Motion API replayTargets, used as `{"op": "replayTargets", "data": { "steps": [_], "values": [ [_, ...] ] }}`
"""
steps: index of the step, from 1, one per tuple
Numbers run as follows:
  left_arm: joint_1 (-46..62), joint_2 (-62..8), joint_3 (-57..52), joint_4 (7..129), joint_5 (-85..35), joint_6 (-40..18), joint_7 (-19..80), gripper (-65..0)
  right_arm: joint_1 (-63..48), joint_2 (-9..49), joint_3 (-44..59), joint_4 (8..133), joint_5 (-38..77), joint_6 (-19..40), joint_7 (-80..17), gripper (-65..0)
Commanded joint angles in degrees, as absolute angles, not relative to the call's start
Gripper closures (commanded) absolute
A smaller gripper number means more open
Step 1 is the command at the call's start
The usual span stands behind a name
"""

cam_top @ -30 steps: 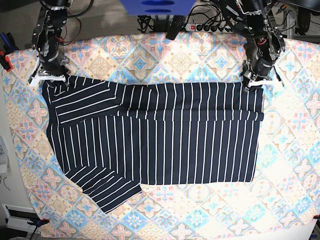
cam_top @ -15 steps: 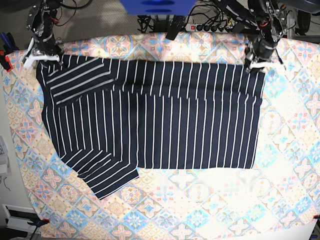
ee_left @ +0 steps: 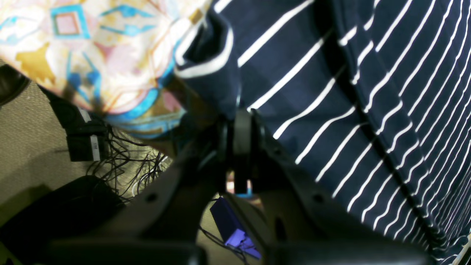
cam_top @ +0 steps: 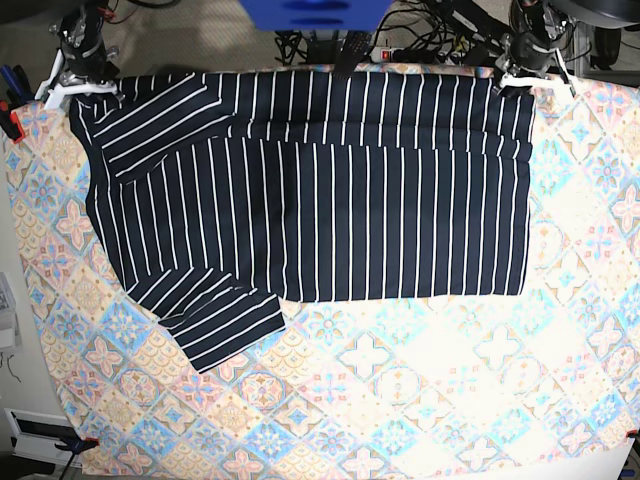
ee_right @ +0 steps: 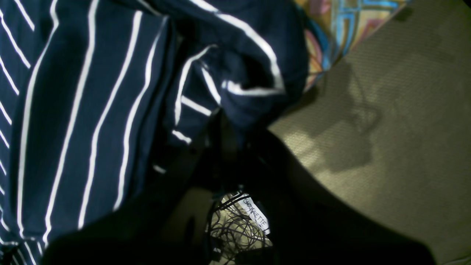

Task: Fold the T-shirt properly
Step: 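Drag the shirt with both grippers toward the arms' base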

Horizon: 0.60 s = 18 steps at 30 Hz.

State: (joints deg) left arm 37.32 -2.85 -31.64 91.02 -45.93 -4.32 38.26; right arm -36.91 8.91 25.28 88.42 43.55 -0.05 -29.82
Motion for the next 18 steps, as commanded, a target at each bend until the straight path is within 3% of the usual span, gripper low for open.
{"op": "replayTargets", "data": {
  "steps": [1, 9, 13, 18],
  "values": [
    [38.4, -3.4, -32.1, 91.7, -45.2, -3.6, 37.9, 0.0, -37.7, 9.8, 25.9, 89.4, 43.3, -0.1, -28.4, 0.0],
    [38.3, -3.4, -32.0, 91.8, -45.2, -3.6, 38.9, -0.9, -37.7, 9.8, 25.9, 89.4, 43.2, -0.1, -28.4, -0.8],
    [38.0, -3.3, -32.1, 91.8, -45.2, -3.6, 42.2, -12.3, -37.3, 9.8, 25.9, 89.4, 43.2, -0.1, -28.3, -5.9],
    [38.3, -3.3, -32.1, 91.8, -45.2, -3.6, 42.5, -19.1, -37.2, 9.8, 26.2, 89.4, 42.8, -0.4, -28.0, -7.2]
  ]
}}
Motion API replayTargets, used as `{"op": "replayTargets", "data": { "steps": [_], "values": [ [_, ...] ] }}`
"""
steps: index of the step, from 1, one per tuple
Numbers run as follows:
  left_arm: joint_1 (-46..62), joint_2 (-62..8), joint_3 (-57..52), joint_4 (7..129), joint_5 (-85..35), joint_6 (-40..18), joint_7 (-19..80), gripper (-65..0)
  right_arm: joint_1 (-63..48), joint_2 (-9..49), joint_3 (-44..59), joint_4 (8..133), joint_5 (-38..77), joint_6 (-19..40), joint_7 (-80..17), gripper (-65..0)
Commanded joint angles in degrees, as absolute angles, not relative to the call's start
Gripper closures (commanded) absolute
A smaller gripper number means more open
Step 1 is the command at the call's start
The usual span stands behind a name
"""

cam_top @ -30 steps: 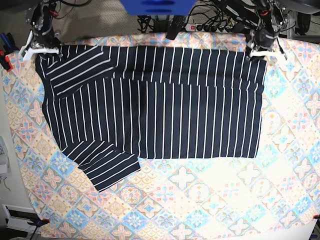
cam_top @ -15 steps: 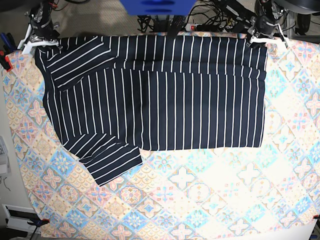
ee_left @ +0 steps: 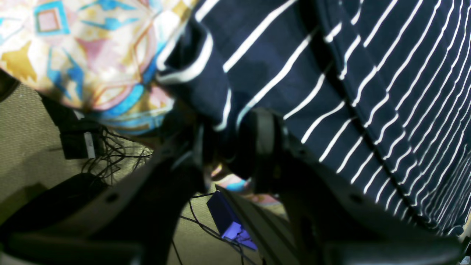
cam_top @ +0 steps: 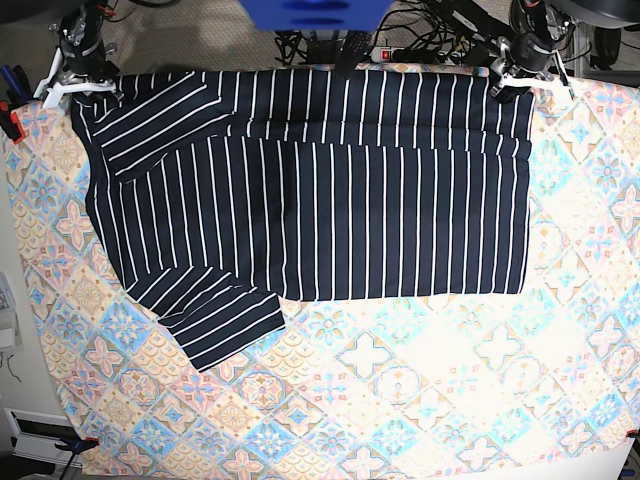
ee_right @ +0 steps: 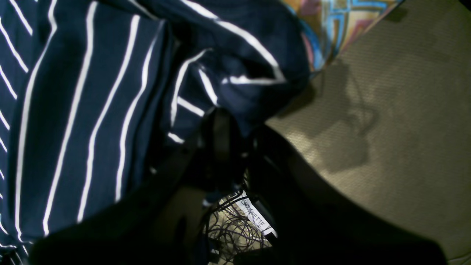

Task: Fold the T-shirt properly
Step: 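Drag the shirt with both grippers toward the arms' base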

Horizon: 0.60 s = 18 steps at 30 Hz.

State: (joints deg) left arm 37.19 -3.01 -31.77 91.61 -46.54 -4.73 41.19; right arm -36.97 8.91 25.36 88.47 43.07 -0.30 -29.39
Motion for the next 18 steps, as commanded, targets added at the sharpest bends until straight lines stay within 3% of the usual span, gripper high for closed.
{"op": "replayTargets", "data": {
  "steps": [1, 8, 13, 18],
  "values": [
    [38.3, -3.4, -32.1, 91.8, -45.2, -3.6, 42.9, -19.6, -37.2, 9.8, 26.8, 89.4, 42.1, -0.4, -28.0, -7.3],
    [38.5, -3.6, -32.7, 91.8, -45.3, -3.6, 47.8, -20.0, -37.2, 8.6, 32.0, 89.4, 37.7, -0.4, -28.4, -7.4],
    [38.7, -3.6, -32.9, 93.3, -45.2, -3.6, 47.9, -20.0, -37.2, 8.6, 31.6, 89.2, 37.8, -0.4, -28.5, -14.4],
    [38.5, -3.5, -32.8, 94.9, -45.2, -3.6, 52.1, -20.0, -37.2, 8.6, 28.7, 89.3, 37.8, -0.4, -28.5, -15.3]
  ]
}}
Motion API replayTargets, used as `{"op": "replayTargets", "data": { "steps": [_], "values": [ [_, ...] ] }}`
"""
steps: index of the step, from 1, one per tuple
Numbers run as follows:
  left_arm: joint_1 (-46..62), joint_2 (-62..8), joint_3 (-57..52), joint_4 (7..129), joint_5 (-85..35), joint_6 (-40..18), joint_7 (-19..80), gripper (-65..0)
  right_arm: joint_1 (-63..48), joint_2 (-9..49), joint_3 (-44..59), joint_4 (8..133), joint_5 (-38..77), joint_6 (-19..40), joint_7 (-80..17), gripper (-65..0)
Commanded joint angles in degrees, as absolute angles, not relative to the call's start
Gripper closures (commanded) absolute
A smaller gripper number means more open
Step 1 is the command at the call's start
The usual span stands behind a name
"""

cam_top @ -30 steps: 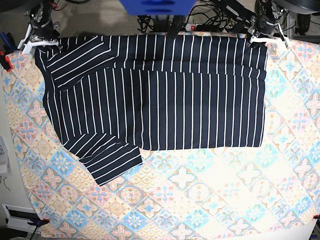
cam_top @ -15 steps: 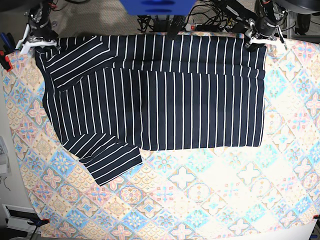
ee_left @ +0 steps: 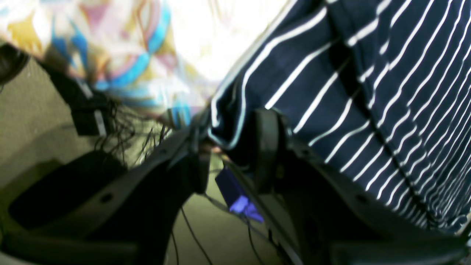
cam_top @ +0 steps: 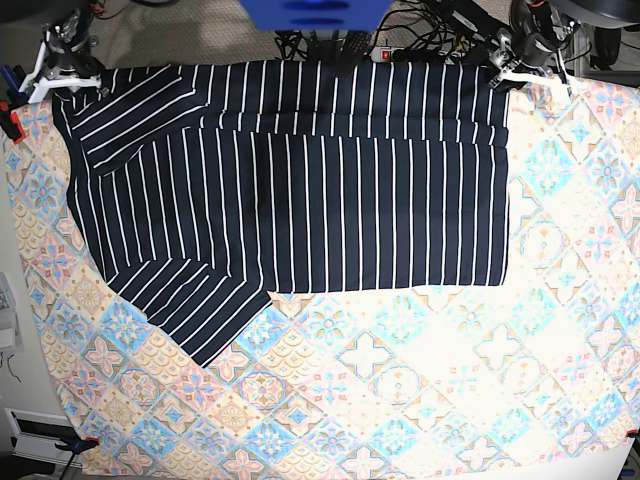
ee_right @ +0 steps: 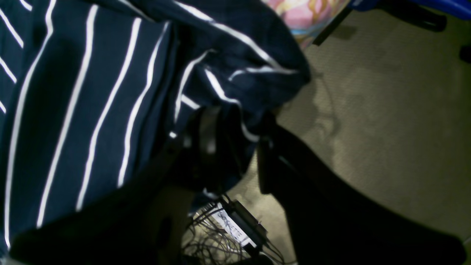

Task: Fold the T-shirt properly
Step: 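Drag the shirt with both grippers toward the arms' base, then reach both grippers down to the shirt's hem corners and grasp them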

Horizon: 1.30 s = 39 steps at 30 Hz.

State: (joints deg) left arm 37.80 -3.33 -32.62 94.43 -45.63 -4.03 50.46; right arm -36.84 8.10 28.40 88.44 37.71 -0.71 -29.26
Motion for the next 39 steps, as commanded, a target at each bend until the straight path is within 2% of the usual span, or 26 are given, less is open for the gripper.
{"op": "replayTargets", "data": {
  "steps": [1, 4, 6, 8, 13, 15, 19, 25, 39],
  "values": [
    [38.5, -3.4, -32.8, 95.2, -45.2, -3.6, 52.7, -20.0, -37.2, 8.6, 28.1, 89.3, 37.9, -0.4, -28.5, -15.5],
    [38.7, -3.2, -32.9, 96.0, -45.3, -3.6, 53.1, -20.3, -37.2, 8.6, 28.0, 89.3, 37.8, -0.4, -28.5, -15.7],
    [38.8, -3.2, -33.0, 96.0, -45.3, -3.6, 53.2, -23.1, -37.2, 8.6, 28.1, 89.3, 38.0, -0.4, -28.5, -15.8],
    [38.9, -3.5, -33.0, 96.0, -45.3, -3.6, 53.2, -30.1, -37.2, 8.7, 28.1, 89.3, 38.0, -0.4, -28.5, -16.6],
    [39.2, -3.6, -33.1, 96.9, -45.3, -6.5, 53.2, -52.5, -36.9, 8.9, 28.4, 89.4, 38.0, -0.4, -31.2, -24.1],
    [39.9, -3.6, -33.1, 97.9, -45.3, -7.3, 53.2, -57.8, -35.8, 8.9, 28.4, 89.5, 38.0, -0.2, -31.9, -28.1],
    [40.0, -3.5, -34.2, 98.2, -45.3, -7.5, 53.0, -58.4, -35.6, 8.9, 29.1, 89.7, 38.0, -0.2, -31.6, -32.4],
    [40.0, -3.6, -40.2, 98.2, -49.6, -8.7, 53.2, -58.5, -35.2, 8.7, 34.4, 89.9, 38.0, -0.2, -31.6, -32.2],
    [37.1, -5.1, -40.1, 106.2, -52.0, -8.8, 53.3, -58.5, -29.4, 8.9, 34.4, 97.5, 37.6, -0.1, -32.6, -32.3]
  ]
}}
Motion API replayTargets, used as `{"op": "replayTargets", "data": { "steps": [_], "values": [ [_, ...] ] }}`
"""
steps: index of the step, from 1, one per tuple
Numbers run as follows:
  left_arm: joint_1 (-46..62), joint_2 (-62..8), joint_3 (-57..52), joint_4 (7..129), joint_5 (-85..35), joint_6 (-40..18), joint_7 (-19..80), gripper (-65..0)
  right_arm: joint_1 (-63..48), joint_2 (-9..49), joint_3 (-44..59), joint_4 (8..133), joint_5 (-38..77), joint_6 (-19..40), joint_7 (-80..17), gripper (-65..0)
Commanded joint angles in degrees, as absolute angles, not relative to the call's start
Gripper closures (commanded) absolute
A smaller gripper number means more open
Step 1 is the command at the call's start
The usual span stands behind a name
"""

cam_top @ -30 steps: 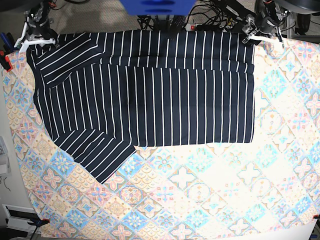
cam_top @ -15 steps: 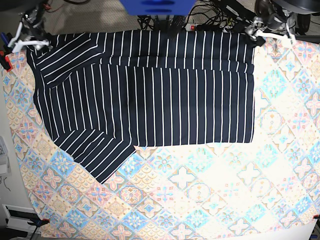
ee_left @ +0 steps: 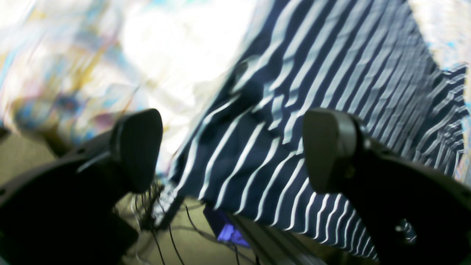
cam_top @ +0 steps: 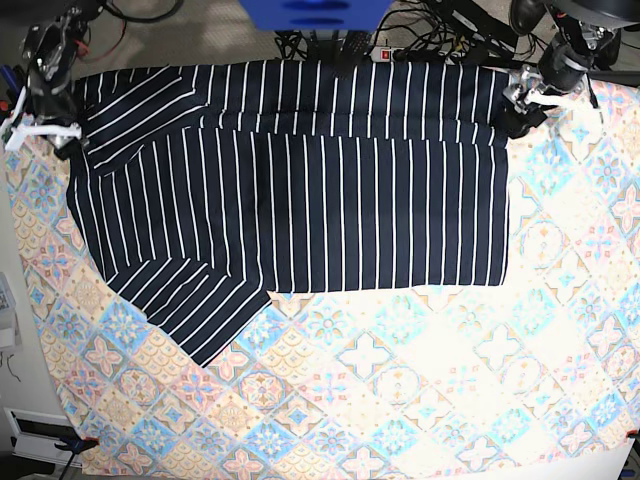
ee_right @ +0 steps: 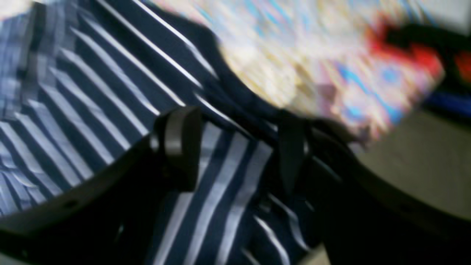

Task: Fold the T-shirt properly
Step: 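Reach both grippers down to the shirt's hem corners and grasp them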

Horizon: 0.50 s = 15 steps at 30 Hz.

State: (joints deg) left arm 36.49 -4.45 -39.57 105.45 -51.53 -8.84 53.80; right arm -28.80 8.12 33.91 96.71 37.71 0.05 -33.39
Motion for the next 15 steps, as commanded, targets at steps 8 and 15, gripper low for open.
{"op": "replayTargets", "data": {
  "steps": [8, 15],
  "values": [
    [29.4, -5.2, -40.0, 106.5, -49.0, -8.7, 53.3, -58.5, -25.2, 8.9, 34.3, 98.2, 35.1, -0.1, -33.6, -32.3],
    [15.5, -5.1, -37.8, 103.6, -38.7, -8.8, 60.4, -58.5, -20.4, 9.0, 30.5, 97.7, 34.9, -0.1, -33.6, -32.2]
  ]
}}
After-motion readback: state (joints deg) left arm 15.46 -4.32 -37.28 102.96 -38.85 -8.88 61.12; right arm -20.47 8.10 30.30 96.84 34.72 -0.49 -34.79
